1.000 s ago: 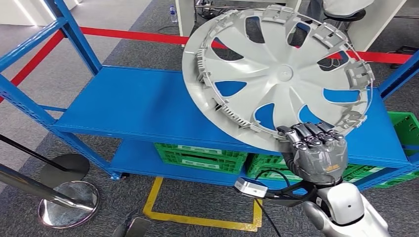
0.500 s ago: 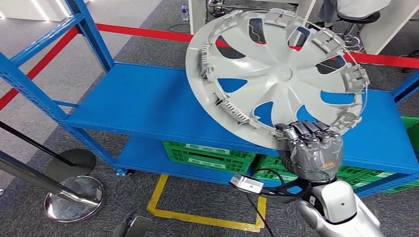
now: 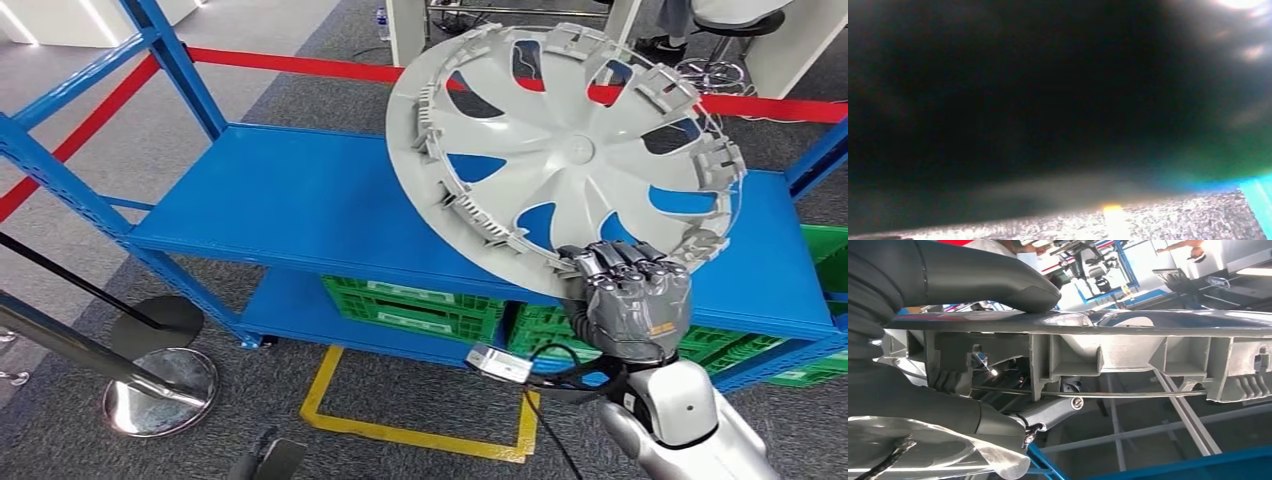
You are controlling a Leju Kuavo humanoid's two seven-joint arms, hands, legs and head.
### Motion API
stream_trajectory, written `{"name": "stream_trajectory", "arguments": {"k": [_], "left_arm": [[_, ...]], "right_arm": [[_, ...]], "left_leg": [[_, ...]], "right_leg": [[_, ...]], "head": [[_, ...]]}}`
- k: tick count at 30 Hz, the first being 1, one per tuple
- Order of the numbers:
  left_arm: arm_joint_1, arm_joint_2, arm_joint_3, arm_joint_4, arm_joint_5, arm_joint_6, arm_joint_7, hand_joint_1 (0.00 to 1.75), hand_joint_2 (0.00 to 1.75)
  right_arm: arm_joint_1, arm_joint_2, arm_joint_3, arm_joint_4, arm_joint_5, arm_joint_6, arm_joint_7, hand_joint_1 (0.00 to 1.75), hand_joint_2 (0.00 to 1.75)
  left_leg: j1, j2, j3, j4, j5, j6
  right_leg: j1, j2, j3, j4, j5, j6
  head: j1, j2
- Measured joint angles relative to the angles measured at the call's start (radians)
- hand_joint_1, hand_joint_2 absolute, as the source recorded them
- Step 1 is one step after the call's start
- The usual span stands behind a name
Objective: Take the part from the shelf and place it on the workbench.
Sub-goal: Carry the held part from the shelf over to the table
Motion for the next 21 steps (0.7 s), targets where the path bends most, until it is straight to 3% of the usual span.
{"name": "stream_trajectory", "arguments": {"k": [1,2,3,5,6,9,11,13,14,15,16,17,19,21], "left_arm": [[0.000,0.000,0.000,0.000,0.000,0.000,0.000,0.00,0.00],[-0.001,0.000,0.000,0.000,0.000,0.000,0.000,0.00,0.00],[-0.001,0.000,0.000,0.000,0.000,0.000,0.000,0.00,0.00],[-0.004,0.000,0.000,0.000,0.000,0.000,0.000,0.00,0.00],[-0.005,0.000,0.000,0.000,0.000,-0.001,0.000,0.00,0.00],[-0.004,0.003,0.000,0.000,0.000,-0.001,0.001,0.00,0.00],[-0.006,0.004,0.001,0.000,-0.001,-0.002,0.001,0.00,0.00],[-0.007,0.004,0.001,0.000,-0.002,-0.003,0.002,0.00,0.00],[-0.007,0.004,0.002,0.000,-0.003,-0.003,0.002,0.00,0.00],[-0.007,0.004,0.002,0.000,-0.003,-0.003,0.003,0.00,0.00],[-0.007,0.004,0.002,0.000,-0.003,-0.003,0.003,0.00,0.00],[-0.007,0.004,0.002,0.000,-0.003,-0.004,0.004,0.00,0.00],[-0.006,0.004,0.002,0.000,-0.003,-0.004,0.004,0.00,0.00],[-0.006,0.004,0.003,0.000,-0.004,-0.004,0.004,0.00,0.00]], "right_arm": [[0.000,0.000,0.000,0.001,0.000,0.000,0.000,1.75,1.75],[0.000,0.000,0.001,0.001,0.000,0.000,0.000,1.75,1.75],[-0.001,0.000,0.001,0.002,0.000,0.000,0.000,1.75,1.75],[-0.004,0.001,0.001,0.002,-0.001,0.000,0.000,1.75,1.75],[-0.006,0.001,0.001,0.002,-0.001,0.000,0.001,1.75,1.75],[-0.007,0.004,0.002,0.002,-0.002,0.000,0.002,1.75,1.75],[-0.008,0.005,0.002,0.002,-0.002,0.000,0.002,1.75,1.75],[-0.008,0.005,0.002,0.003,-0.002,0.000,0.002,1.75,1.75],[-0.008,0.005,0.003,0.004,-0.002,0.000,0.002,1.75,1.75],[-0.008,0.006,0.004,0.005,-0.002,0.000,0.002,1.75,1.75],[-0.008,0.006,0.004,0.006,-0.002,0.000,0.002,1.75,1.75],[-0.008,0.006,0.004,0.007,-0.002,0.000,0.002,1.75,1.75],[-0.010,0.006,0.004,0.008,-0.003,0.000,0.002,1.75,1.75],[-0.013,0.006,0.004,0.008,-0.003,0.000,0.002,1.75,1.75]], "left_leg": [[0.001,0.000,0.015,-0.013,0.015,0.002],[0.000,0.000,0.047,-0.063,0.044,0.005],[0.000,0.000,0.091,-0.137,0.072,0.010],[-0.005,0.000,0.159,-0.260,0.103,0.019],[-0.008,-0.001,0.171,-0.289,0.105,0.023],[-0.014,0.000,0.162,-0.306,0.125,0.038],[-0.011,0.003,0.146,-0.317,0.149,0.053],[-0.011,0.004,0.121,-0.318,0.170,0.061],[-0.011,0.004,0.108,-0.317,0.180,0.061],[-0.011,0.004,0.095,-0.317,0.189,0.061],[-0.011,0.004,0.083,-0.316,0.199,0.060],[-0.011,0.003,0.071,-0.315,0.208,0.058],[-0.013,0.002,0.050,-0.311,0.224,0.052],[-0.015,0.002,0.038,-0.308,0.240,0.042]], "right_leg": [[0.002,0.000,-0.005,0.000,0.005,-0.001],[0.004,0.000,-0.009,0.000,0.010,0.000],[0.005,0.000,-0.013,0.000,0.015,0.001],[0.007,0.000,-0.022,0.000,0.027,0.007],[0.006,-0.001,-0.026,-0.001,0.033,0.013],[0.001,0.000,-0.038,-0.003,0.045,0.032],[0.000,0.002,-0.062,0.043,-0.007,0.038],[0.000,0.004,-0.101,0.163,-0.098,0.041],[0.000,0.004,-0.115,0.225,-0.128,0.043],[0.000,0.004,-0.119,0.266,-0.139,0.045],[0.000,0.004,-0.104,0.269,-0.128,0.046],[0.000,0.004,-0.070,0.234,-0.102,0.045],[0.001,0.003,0.035,0.088,-0.060,0.041],[0.005,0.004,0.107,-0.024,-0.059,0.036]], "head": [[0.000,0.000],[0.000,0.000],[0.000,0.000],[0.001,0.000],[0.001,0.000],[0.001,0.000],[0.003,0.000],[0.007,0.000],[0.008,0.000],[0.008,0.000],[0.008,0.000],[0.008,0.000],[0.009,0.000],[0.007,0.000]]}}
